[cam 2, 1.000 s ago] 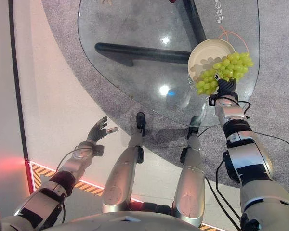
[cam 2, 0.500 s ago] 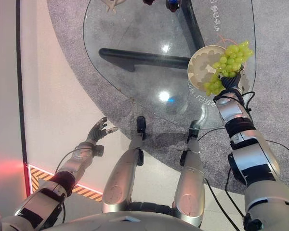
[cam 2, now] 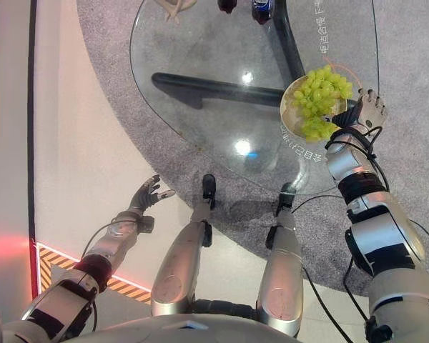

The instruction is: Pick up fruits into the plate

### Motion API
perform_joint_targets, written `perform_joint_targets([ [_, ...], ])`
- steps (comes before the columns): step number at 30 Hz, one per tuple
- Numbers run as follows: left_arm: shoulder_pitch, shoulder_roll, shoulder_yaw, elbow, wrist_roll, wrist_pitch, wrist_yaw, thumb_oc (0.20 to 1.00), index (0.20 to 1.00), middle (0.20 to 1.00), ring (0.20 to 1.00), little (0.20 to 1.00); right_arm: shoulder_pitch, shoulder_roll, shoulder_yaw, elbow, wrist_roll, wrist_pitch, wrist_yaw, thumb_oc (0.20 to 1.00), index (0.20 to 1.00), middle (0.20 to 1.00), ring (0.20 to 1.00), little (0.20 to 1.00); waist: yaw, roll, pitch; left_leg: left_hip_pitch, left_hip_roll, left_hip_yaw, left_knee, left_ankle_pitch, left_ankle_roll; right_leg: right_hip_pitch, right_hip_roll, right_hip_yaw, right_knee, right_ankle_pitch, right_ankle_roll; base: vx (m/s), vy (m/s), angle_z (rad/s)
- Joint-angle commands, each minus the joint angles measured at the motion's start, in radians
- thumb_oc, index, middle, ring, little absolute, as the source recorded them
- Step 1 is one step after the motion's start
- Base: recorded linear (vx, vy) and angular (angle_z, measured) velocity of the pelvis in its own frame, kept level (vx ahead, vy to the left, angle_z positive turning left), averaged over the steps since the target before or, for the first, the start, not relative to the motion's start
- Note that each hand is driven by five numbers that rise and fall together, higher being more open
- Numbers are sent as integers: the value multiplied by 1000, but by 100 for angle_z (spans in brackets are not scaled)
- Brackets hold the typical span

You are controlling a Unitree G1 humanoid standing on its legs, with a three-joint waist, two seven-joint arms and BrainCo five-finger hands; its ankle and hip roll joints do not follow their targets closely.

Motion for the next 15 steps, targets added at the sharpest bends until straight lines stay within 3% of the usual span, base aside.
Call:
perform_joint_targets([
  [1, -1, 12, -1, 27, -19, 11, 2, 1000, 1000, 1000, 1000, 1000, -21, -47, 59, -32, -41, -4, -21, 1000, 1000, 1000, 1000, 1000, 16, -70, -14, 15, -81, 37, 137, -214, 54, -29, 65, -37, 85, -83, -60, 9, -6, 4],
  [10, 1, 12, 0, 27, -19, 15, 0, 1000, 1000, 1000, 1000, 1000, -20, -43, 74, -43, -22, -17, -17, 1000, 1000, 1000, 1000, 1000, 20, -70, -14, 13, -86, 35, 141, -217, 57, -28, 62, -44, 85, -84, -60, 1, 2, 3],
  [15, 19, 8, 12, 24, -22, 10, -9, 1000, 1000, 1000, 1000, 1000, 21, -25, 37, -82, 90, -89, -19, 1000, 1000, 1000, 1000, 1000, 18, -68, -14, 41, -85, 35, 129, -219, 55, -5, 63, -42, 80, -87, -61, -2, 6, 0],
])
